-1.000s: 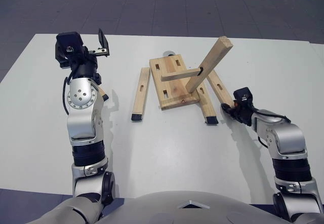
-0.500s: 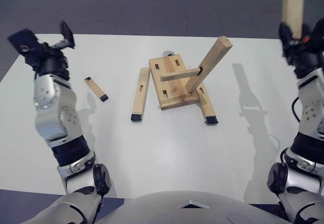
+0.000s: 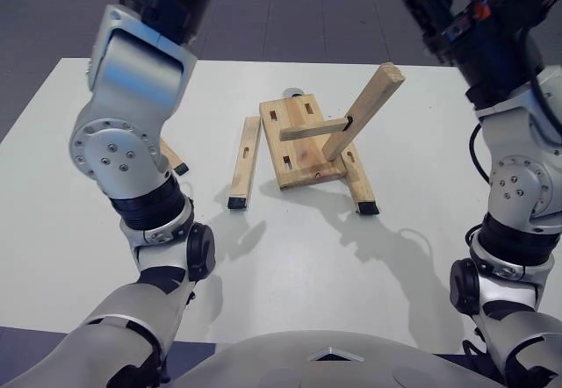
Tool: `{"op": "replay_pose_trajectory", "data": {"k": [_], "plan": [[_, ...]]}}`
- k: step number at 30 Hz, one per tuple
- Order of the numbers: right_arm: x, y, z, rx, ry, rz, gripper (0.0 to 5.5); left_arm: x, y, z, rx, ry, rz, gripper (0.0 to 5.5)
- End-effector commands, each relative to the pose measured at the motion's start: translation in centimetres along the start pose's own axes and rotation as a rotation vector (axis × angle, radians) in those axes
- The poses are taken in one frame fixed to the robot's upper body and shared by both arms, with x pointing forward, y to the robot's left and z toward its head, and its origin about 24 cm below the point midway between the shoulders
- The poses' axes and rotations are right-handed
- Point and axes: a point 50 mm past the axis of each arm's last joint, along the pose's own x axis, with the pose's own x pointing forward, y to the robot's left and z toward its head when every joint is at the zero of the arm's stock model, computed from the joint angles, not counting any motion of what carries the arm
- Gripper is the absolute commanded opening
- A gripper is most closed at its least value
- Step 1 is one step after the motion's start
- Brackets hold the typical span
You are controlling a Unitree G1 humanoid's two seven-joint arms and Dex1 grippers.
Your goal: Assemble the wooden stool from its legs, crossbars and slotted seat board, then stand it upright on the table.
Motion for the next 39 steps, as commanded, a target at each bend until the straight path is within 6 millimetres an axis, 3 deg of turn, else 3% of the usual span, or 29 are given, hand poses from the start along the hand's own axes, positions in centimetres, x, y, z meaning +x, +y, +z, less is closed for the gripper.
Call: {"op": "replay_pose_trajectory", "data": {"k": [1, 5, 20, 29, 38, 39], "plan": [[-0.5, 1.4, -0.5, -0.018, 0.026, 0.080, 2.06, 0.6, -0.3, 0.9, -0.048, -0.021, -0.017, 5.40], [-0.8, 2.2, -1.2, -0.023, 0.054, 0.113, 2.06, 0.5, -0.1, 0.9, -0.076, -0.012, -0.015, 5.40], [-1.1, 3.2, -2.7, -0.073, 0.109, 0.131, 2.06, 0.3, 0.3, -1.4, -0.027, 0.123, 0.006, 2.85], [-1.7, 3.4, -3.3, -0.100, 0.142, 0.113, 2.06, 0.2, 0.1, -1.1, 0.002, 0.129, -0.020, 1.21], [-1.7, 2.5, -4.1, -0.134, 0.185, 0.021, 2.06, -0.4, 1.6, -1.2, 0.029, 0.146, 0.055, 1.04], [-1.7, 2.3, -4.1, -0.132, 0.187, 0.013, 2.42, -0.5, 1.9, -1.1, 0.045, 0.140, 0.070, 1.04]]}}
